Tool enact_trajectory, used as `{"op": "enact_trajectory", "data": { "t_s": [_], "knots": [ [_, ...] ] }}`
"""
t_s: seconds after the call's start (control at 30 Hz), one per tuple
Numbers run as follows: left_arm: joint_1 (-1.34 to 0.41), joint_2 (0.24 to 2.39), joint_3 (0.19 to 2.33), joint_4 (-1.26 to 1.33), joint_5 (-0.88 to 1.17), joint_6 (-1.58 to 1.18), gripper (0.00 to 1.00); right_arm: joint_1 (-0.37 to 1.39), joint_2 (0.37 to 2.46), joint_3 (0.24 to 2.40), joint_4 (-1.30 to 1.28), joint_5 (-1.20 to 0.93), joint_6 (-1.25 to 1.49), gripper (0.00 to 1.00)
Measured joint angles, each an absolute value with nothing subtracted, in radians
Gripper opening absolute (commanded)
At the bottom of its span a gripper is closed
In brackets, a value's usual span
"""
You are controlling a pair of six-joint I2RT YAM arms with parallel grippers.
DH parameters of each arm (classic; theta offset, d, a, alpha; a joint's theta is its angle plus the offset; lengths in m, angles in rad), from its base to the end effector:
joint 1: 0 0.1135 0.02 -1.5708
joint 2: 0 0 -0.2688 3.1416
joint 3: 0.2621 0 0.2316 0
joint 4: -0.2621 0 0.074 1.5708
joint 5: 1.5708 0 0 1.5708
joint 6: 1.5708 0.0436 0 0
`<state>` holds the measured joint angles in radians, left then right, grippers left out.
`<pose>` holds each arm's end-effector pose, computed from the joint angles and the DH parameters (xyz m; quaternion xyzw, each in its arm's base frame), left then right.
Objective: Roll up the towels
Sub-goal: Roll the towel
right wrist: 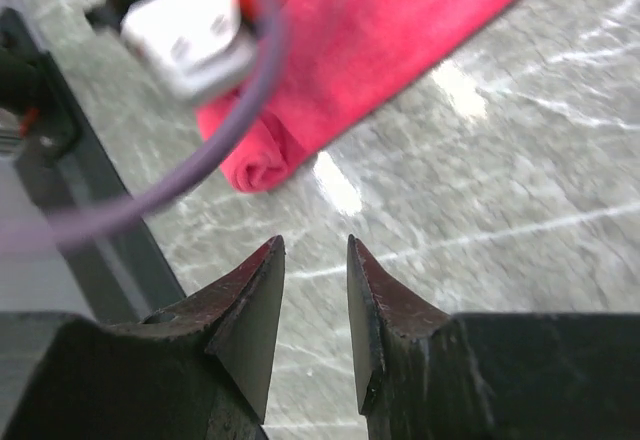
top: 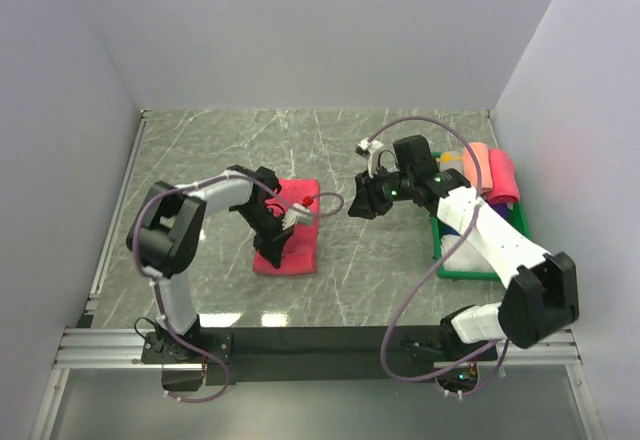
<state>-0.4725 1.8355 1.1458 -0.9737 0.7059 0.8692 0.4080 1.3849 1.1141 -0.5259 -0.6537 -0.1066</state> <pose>0.2464 -0.1577 0.1702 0.5702 0.7442 -0.3471 0.0255 0.2445 0.1346 0.2980 -0.3404 0.8173 0.3476 0.3088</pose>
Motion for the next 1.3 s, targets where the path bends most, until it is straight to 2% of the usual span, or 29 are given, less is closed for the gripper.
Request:
{"op": "enact_trajectory", "data": {
  "t_s": [0.27, 0.33, 0.37, 0.53, 0.57, 0.73, 0.93, 1.3],
  "knots": [
    [-0.421, 2.009, 1.287, -1.132, 0.787, 0.841, 0.01, 0.477, 1.239, 1.073, -0.55, -0.559, -0.181, 0.41],
    [-0.417, 2.035, 1.309, -1.155, 0.791, 0.826, 0.01, 0.566, 1.218, 1.073, -0.551, -0.525, -0.208, 0.69],
    [-0.416, 2.049, 1.322, -1.167, 0.793, 0.818, 0.01, 0.621, 1.216, 1.073, -0.548, -0.5, -0.224, 0.75],
    [-0.406, 2.117, 1.382, -1.225, 0.805, 0.768, 0.01, 0.897, 1.297, 1.074, -0.528, -0.352, -0.302, 0.76],
    [-0.404, 2.128, 1.39, -1.234, 0.809, 0.76, 0.01, 0.935, 1.326, 1.077, -0.523, -0.323, -0.31, 0.73],
    [-0.399, 2.179, 1.436, -1.282, 0.817, 0.731, 0.03, 1.106, 1.559, 1.092, -0.454, -0.156, -0.336, 0.72],
    [-0.397, 2.215, 1.471, -1.318, 0.817, 0.712, 0.04, 1.166, 1.732, 1.092, -0.349, -0.001, -0.369, 0.72],
    [-0.389, 2.217, 1.464, -1.314, 0.825, 0.702, 0.04, 1.169, 1.741, 1.048, -0.234, 0.071, -0.448, 0.72]
  ]
}}
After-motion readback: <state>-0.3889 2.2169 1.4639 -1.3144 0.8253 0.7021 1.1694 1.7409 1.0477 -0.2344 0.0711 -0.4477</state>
